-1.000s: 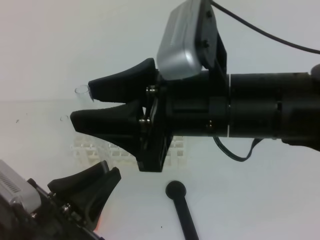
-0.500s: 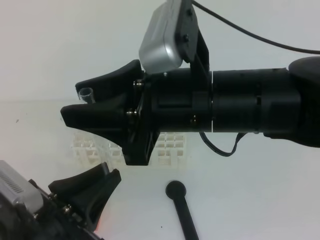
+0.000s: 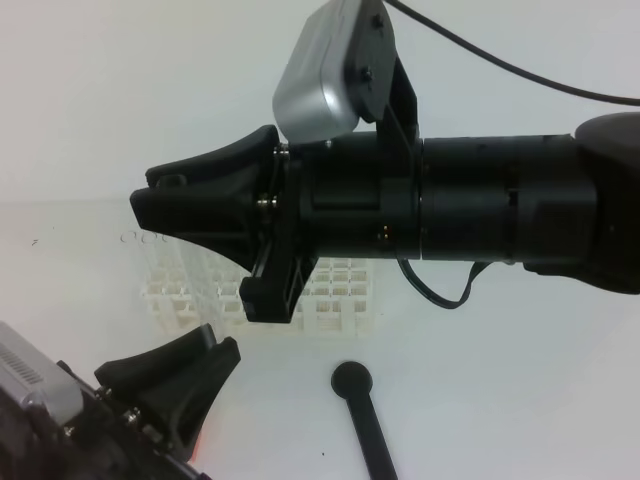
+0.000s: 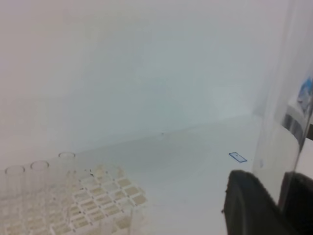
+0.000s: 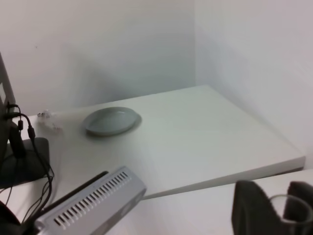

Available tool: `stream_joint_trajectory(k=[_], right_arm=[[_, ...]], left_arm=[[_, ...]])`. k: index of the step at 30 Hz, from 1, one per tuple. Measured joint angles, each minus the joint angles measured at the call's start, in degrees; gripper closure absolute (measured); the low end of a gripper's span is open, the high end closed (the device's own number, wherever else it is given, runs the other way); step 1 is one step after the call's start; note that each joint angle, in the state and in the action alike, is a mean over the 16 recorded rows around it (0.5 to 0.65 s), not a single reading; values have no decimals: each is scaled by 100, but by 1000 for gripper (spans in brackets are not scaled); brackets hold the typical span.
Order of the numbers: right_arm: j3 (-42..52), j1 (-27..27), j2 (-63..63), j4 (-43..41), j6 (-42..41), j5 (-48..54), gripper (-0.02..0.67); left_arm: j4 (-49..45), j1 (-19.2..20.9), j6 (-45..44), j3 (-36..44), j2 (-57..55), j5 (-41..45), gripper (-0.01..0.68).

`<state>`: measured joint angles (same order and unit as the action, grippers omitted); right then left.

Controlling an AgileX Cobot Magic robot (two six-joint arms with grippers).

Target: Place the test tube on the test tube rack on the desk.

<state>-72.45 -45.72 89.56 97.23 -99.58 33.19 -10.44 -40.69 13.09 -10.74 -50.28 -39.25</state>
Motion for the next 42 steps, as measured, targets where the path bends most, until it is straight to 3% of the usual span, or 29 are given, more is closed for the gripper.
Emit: stream_joint_trajectory(k=[11,15,20,31,42], right_arm=[[-4,-6,6,31,-155,-173,527],[-4,-9,1,33,-258,-423,527],[-4,-13,-26,41,-385,-880,527],[-4,-13,-112,74,-576,-1571,527],[-4,-13,-126,81,-623,-1604,527]], left_arm=[[282,-3,2,0,118,86,397],[331,-3,-55,0,383,348,377],[345,-3,-190,0,993,1052,444],[267,-3,-527,0,2974,3541,649],[-19,-3,-533,0,4572,5219,672]])
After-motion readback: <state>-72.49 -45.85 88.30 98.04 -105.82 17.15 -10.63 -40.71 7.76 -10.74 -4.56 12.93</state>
